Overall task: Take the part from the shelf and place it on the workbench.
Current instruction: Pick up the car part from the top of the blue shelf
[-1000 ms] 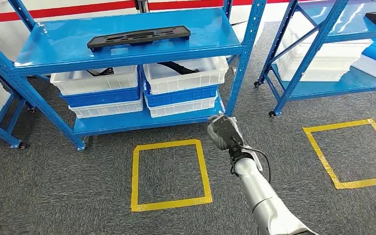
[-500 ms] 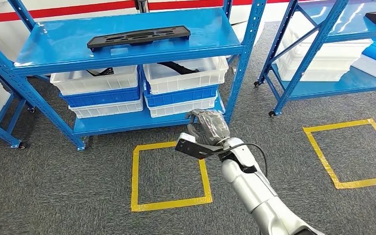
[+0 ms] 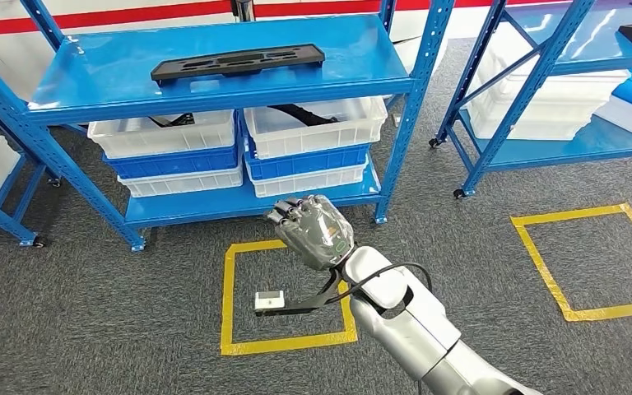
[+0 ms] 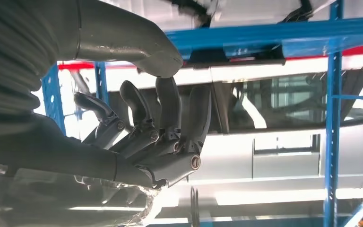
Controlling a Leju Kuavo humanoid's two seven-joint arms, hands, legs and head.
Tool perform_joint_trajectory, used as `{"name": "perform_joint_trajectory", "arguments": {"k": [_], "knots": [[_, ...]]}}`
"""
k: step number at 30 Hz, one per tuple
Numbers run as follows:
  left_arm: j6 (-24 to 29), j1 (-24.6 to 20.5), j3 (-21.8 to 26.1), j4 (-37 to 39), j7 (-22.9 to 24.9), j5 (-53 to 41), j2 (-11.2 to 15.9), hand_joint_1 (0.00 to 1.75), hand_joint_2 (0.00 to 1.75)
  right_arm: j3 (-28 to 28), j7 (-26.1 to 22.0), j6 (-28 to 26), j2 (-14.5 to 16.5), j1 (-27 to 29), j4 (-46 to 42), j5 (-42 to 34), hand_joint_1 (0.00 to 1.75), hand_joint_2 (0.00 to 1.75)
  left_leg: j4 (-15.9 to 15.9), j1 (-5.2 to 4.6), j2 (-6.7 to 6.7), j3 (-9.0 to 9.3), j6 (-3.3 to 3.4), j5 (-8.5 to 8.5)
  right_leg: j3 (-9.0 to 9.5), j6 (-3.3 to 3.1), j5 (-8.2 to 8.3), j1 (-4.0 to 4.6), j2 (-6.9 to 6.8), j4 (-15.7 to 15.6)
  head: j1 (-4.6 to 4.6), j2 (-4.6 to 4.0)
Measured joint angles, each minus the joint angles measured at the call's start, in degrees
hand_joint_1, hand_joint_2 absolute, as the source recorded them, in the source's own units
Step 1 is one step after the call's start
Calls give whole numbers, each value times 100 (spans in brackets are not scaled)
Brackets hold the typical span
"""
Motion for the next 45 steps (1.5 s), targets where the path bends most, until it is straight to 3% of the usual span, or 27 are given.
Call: {"name": "perform_joint_trajectory", "arguments": {"k": [1,2,3,6,8,9,11,13,14,15,18,20,23,24,27,29,31,32,33,34,35,36,38,39,41,43,45], "knots": [[-1,8,0,10,1,7,8,0,175,101,16,-74,-21,-2,-70,168,175,175,32,36,-7,2,-59,-23,186,104,176,-47,-1,-417,1,0],[-2,13,0,26,3,13,37,0,175,213,33,-149,-40,-8,-132,330,175,175,74,61,-9,1,-125,-51,328,153,275,-63,0,-773,6,0],[-7,16,0,40,6,17,64,0,175,329,50,-227,-52,-17,-187,497,175,175,110,69,-8,-12,-192,-85,426,133,324,-60,-9,-1016,9,0],[-45,34,-1,77,16,36,133,0,175,604,115,-413,-85,-20,-299,933,175,175,156,75,0,-5,-337,-143,481,-152,319,-32,-12,-1073,-12,0],[-66,41,-1,94,20,46,167,0,175,716,145,-483,-97,-31,-365,1083,175,175,255,107,16,-9,-370,-191,555,-242,337,-33,7,-1067,-28,0],[-68,41,-2,102,22,47,180,0,175,760,154,-502,-96,-46,-395,1113,175,175,444,110,23,-106,-373,-277,599,-272,326,-21,13,-1069,-34,0],[-68,38,-3,115,22,47,189,0,175,830,160,-514,-97,-66,-429,1140,175,175,1157,82,26,-529,-366,-565,650,-344,275,31,17,-1071,-44,0],[-68,52,-3,131,23,48,189,0,175,888,162,-517,-102,-65,-433,1152,175,175,1780,33,22,-987,-318,-733,706,-426,209,111,29,-1071,-48,0],[-68,61,-3,138,24,50,190,0,175,909,162,-517,-104,-63,-435,1152,175,175,1821,-3,18,-1089,-258,-668,750,-455,170,156,41,-1071,-47,0],[-68,70,-3,143,24,51,190,0,175,926,163,-518,-104,-63,-440,1153,175,175,1638,-53,13,-1073,-170,-492,810,-476,123,202,53,-1073,-48,0],[-68,74,-4,167,27,51,226,0,175,952,166,-524,-105,-75,-467,1152,175,175,693,-254,-30,-747,201,101,1006,-501,-29,293,81,-1110,-23,0],[-68,75,-6,183,28,47,265,0,175,968,173,-536,-111,-79,-480,1147,175,175,436,-343,-54,-616,345,143,1079,-466,-77,279,96,-1157,-17,0],[-79,90,-7,190,30,43,285,0,175,996,195,-555,-124,-73,-509,1141,175,175,161,-329,-43,-303,385,108,1173,-372,-53,290,85,-1051,-36,-1],[-82,89,-7,191,30,41,285,0,175,1002,206,-566,-131,-78,-520,1142,175,175,95,-300,-39,-190,379,91,1090,-349,-60,292,80,-865,-37,-1],[-87,86,-7,193,26,24,278,0,175,1016,256,-597,-168,-28,-531,1173,175,175,26,-239,-49,9,310,-28,421,-304,-278,231,72,65,-32,0],[-92,104,-8,193,20,7,270,0,175,1016,305,-600,-198,65,-530,1227,175,175,30,-189,-65,137,228,-157,54,-214,-434,146,66,260,-28,0],[-90,118,-8,193,19,-12,263,0,175,1002,354,-597,-211,130,-526,1293,175,175,45,-116,-79,309,128,-308,22,0,-194,46,47,-214,-27,0],[-85,120,-8,195,22,-23,268,0,175,990,372,-596,-218,154,-519,1324,175,175,59,-91,-85,383,70,-391,89,131,107,-1,6,-550,-23,0],[-79,118,-8,199,28,-33,273,0,175,977,389,-595,-224,170,-508,1352,175,175,81,-78,-87,450,12,-476,143,184,345,-13,-38,-837,-17,0],[-74,111,-9,203,36,-39,280,0,175,962,403,-595,-230,187,-497,1376,175,175,99,-77,-83,489,-39,-552,190,151,521,-14,-64,-1007,-19,0],[-68,104,-9,207,44,-42,286,0,175,943,414,-595,-233,201,-485,1397,175,175,113,-79,-72,512,-79,-605,206,64,602,-4,-80,-1060,-21,0],[-61,95,-10,209,49,-43,284,0,175,927,422,-595,-231,207,-479,1415,175,175,120,-75,-59,536,-105,-635,210,-69,560,17,-61,-1068,-27,0],[-50,77,-12,209,52,-43,281,0,175,905,425,-595,-212,219,-474,1433,175,175,255,-43,-29,489,-146,-615,296,-232,522,7,-14,-1075,-35,0],[-46,68,-14,209,52,-44,279,0,175,903,424,-593,-198,219,-473,1442,175,175,460,-30,-20,377,-169,-586,361,-294,486,10,-2,-1088,-39,0],[-44,52,-16,209,52,-44,275,0,175,899,421,-584,-172,219,-468,1455,175,175,1148,-19,-13,-80,-219,-641,501,-383,388,21,5,-1109,-46,0],[-44,54,-16,211,56,-44,273,0,175,899,417,-567,-152,222,-456,1463,175,175,1712,-19,-13,-600,-244,-911,637,-417,260,48,21,-1112,-50,0],[-44,67,-17,213,59,-42,272,0,175,899,408,-545,-138,224,-441,1465,175,175,1705,-27,-13,-866,-207,-1019,819,-424,115,77,44,-1114,-49,0]]}}
